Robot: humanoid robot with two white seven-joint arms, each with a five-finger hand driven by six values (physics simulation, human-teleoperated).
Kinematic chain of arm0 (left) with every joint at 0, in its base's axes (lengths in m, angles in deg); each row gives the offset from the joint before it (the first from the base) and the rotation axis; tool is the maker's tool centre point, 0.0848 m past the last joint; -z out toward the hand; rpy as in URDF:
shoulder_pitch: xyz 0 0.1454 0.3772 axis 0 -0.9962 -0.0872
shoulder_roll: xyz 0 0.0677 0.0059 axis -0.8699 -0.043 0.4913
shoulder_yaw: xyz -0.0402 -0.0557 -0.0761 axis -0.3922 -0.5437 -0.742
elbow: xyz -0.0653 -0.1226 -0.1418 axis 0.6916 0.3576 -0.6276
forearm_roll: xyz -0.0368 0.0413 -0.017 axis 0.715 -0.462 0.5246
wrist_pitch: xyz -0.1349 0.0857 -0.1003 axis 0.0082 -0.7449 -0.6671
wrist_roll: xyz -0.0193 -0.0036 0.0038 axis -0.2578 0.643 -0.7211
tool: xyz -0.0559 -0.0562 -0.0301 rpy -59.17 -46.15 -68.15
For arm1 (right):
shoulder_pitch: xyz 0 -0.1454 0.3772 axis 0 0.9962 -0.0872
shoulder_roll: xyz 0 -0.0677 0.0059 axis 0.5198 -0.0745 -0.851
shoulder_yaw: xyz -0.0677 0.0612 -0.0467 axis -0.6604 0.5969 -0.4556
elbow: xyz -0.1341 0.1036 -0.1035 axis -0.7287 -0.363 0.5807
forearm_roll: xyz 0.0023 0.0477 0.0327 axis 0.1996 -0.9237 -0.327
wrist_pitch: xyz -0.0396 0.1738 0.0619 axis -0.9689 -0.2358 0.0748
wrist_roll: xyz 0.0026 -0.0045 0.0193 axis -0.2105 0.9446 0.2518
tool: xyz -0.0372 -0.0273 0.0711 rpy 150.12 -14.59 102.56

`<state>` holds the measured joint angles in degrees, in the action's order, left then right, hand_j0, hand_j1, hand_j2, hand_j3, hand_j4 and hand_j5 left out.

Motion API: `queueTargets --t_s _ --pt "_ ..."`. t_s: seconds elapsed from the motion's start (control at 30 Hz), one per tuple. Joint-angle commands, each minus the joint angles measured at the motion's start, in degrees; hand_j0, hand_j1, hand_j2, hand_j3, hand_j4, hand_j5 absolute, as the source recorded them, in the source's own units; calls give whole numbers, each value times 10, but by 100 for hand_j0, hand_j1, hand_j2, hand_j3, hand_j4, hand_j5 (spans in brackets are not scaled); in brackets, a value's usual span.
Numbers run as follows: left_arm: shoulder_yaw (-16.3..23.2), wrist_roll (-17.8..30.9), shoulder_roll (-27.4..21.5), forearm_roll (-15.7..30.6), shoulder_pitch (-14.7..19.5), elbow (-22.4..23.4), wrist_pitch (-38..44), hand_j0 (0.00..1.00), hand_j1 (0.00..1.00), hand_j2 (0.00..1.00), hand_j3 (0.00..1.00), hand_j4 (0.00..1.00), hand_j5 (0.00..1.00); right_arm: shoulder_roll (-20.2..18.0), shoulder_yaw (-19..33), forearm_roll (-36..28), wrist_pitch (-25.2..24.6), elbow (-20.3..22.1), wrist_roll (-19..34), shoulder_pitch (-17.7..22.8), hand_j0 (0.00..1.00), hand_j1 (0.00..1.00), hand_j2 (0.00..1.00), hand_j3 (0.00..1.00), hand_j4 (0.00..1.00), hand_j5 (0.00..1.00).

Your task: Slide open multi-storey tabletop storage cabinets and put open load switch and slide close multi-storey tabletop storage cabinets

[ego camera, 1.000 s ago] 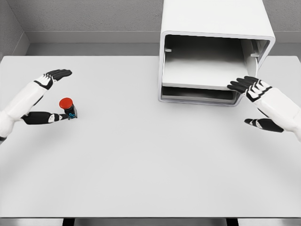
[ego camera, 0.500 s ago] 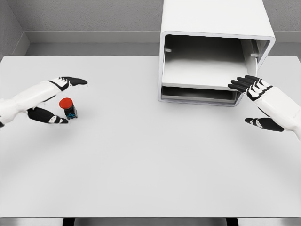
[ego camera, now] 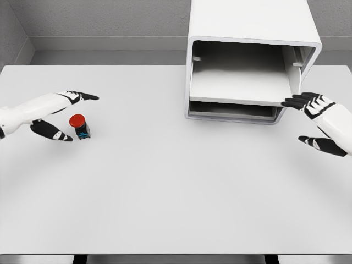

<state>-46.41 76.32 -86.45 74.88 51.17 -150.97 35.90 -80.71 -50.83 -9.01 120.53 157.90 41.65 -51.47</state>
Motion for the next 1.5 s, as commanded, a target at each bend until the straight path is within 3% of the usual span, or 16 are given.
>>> queueTargets --t_s 0.0,0.17,0.27,0.47,0.6,1.07,1.27,1.47 --pt "15 0 2 -2 1 22 1 97 97 97 97 97 97 -1 2 -6 0 0 0 0 80 80 80 80 80 80" --pt "17 0 14 -20 12 44 1 94 94 94 94 94 94 -1 2 -7 0 -1 0 4 80 80 80 80 80 80" --pt "45 0 20 -27 33 52 1 88 88 88 88 88 88 -1 2 -7 0 -1 0 6 80 80 80 80 80 80" --pt "46 -1 20 -26 32 51 1 86 86 86 86 86 86 -3 2 -14 0 -1 0 16 77 77 77 77 77 77" --pt "49 -2 20 -26 32 52 1 73 73 73 73 73 73 -2 2 -14 0 -2 -1 22 74 74 74 74 74 74" --pt "49 -4 18 -27 27 76 0 73 73 73 73 73 73 0 1 -15 0 -2 -2 33 68 68 68 68 68 68" --pt "50 -4 19 -27 26 72 0 60 60 60 60 60 60 1 1 -15 0 -2 -4 33 68 68 68 68 68 68" --pt "50 -4 19 -27 26 73 0 56 56 56 56 56 56 2 1 -15 0 -2 -3 33 68 68 68 68 68 68"
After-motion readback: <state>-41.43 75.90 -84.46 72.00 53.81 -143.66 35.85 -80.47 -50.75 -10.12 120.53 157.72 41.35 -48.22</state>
